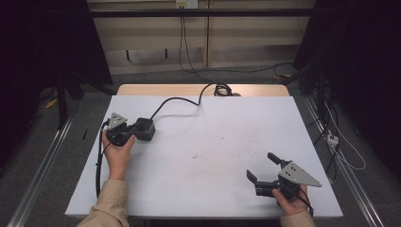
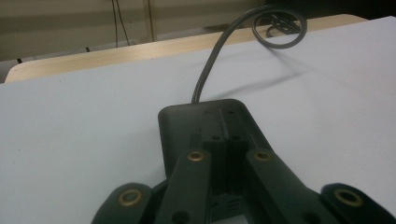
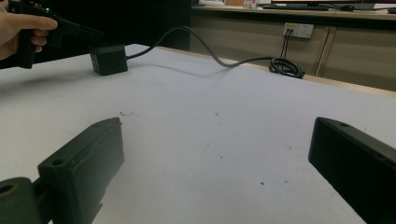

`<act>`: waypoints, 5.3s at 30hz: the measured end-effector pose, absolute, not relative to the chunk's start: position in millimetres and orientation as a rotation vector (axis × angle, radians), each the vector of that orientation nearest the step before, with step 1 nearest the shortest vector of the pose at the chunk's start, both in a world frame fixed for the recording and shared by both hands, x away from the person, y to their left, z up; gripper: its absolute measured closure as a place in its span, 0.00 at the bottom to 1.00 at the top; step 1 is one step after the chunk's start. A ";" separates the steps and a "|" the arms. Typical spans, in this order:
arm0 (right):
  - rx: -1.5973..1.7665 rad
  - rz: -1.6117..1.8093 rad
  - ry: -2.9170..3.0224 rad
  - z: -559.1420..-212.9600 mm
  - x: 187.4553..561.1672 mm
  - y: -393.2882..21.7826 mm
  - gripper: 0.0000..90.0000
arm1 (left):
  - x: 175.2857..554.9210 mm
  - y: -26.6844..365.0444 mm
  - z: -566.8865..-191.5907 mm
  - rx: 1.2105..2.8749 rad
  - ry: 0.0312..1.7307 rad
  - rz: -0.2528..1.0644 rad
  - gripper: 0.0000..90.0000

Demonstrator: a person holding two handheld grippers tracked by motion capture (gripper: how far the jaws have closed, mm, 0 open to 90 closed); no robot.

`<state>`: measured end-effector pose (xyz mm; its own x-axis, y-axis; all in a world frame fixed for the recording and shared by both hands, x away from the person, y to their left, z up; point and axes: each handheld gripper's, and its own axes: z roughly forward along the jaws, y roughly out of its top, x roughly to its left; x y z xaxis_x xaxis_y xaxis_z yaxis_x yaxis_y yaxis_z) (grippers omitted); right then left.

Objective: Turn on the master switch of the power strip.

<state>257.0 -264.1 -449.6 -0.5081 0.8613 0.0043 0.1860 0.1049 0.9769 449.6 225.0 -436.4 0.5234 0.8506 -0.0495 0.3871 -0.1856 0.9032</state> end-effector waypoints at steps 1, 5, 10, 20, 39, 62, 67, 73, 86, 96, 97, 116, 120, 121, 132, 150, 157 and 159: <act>1.025 1.441 1.786 -449.6 257.1 -264.0 0.03 | 449.7 225.2 -436.5 1.785 1.034 0.592 1.00; 1.023 1.441 1.789 -449.9 257.1 -264.0 0.03 | 449.8 225.4 -436.4 1.785 1.036 0.589 1.00; 1.023 1.441 1.787 -449.7 257.1 -263.9 0.03 | 449.9 225.7 -436.7 1.781 1.039 0.583 1.00; 1.024 1.442 1.784 -449.5 256.9 -263.6 0.03 | 450.7 226.7 -436.3 1.776 1.052 0.562 1.00; 1.024 1.437 1.772 -449.3 255.3 -264.5 0.03 | 449.9 222.9 -435.2 1.799 1.056 0.586 1.00; 1.027 1.431 1.767 -448.9 255.3 -265.4 0.03 | 449.1 217.8 -432.1 1.827 1.066 0.622 1.00; 1.027 1.434 1.765 -448.9 255.3 -266.0 0.03 | 449.0 218.4 -432.0 1.801 1.075 0.616 1.00; 1.025 1.440 1.763 -448.4 255.9 -265.3 0.03 | 449.0 220.0 -431.6 1.803 1.075 0.630 1.00; 1.016 1.446 1.769 -448.0 257.0 -263.5 0.03 | 443.8 220.7 -423.5 1.756 1.064 0.592 0.88; 1.014 1.450 1.767 -446.9 256.7 -263.4 0.03 | 437.6 218.4 -415.9 1.754 1.049 0.518 0.57; 1.012 1.450 1.766 -446.6 256.9 -263.2 0.03 | 436.3 217.4 -414.8 1.759 1.044 0.511 0.55; 1.006 1.458 1.768 -445.9 256.3 -262.4 0.03 | 408.4 199.1 -403.7 1.816 0.914 0.408 0.19; 1.005 1.458 1.769 -446.0 256.2 -262.7 0.03 | 401.6 199.8 -405.0 1.815 0.894 0.382 0.16; 1.006 1.456 1.768 -445.9 256.1 -262.7 0.03 | 400.3 200.7 -405.2 1.822 0.887 0.389 0.16; 1.002 1.461 1.778 -446.2 256.9 -261.3 0.03 | 388.9 205.1 -406.2 1.811 0.868 0.371 0.13; 1.005 1.466 1.782 -446.3 256.8 -262.0 0.03 | 374.0 206.6 -411.5 1.851 0.819 0.354 0.11; 1.006 1.468 1.780 -446.3 257.0 -262.4 0.03 | 368.8 209.6 -415.5 1.859 0.805 0.335 0.10; 1.007 1.469 1.779 -446.2 257.0 -262.4 0.03 | 368.0 211.2 -416.9 1.853 0.808 0.332 0.09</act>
<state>257.0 -262.4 -446.2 -0.5216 0.8531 0.0096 0.1707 0.0934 0.9809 368.0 211.2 -416.9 0.7345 0.6647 -0.1366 0.3774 -0.2329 0.8963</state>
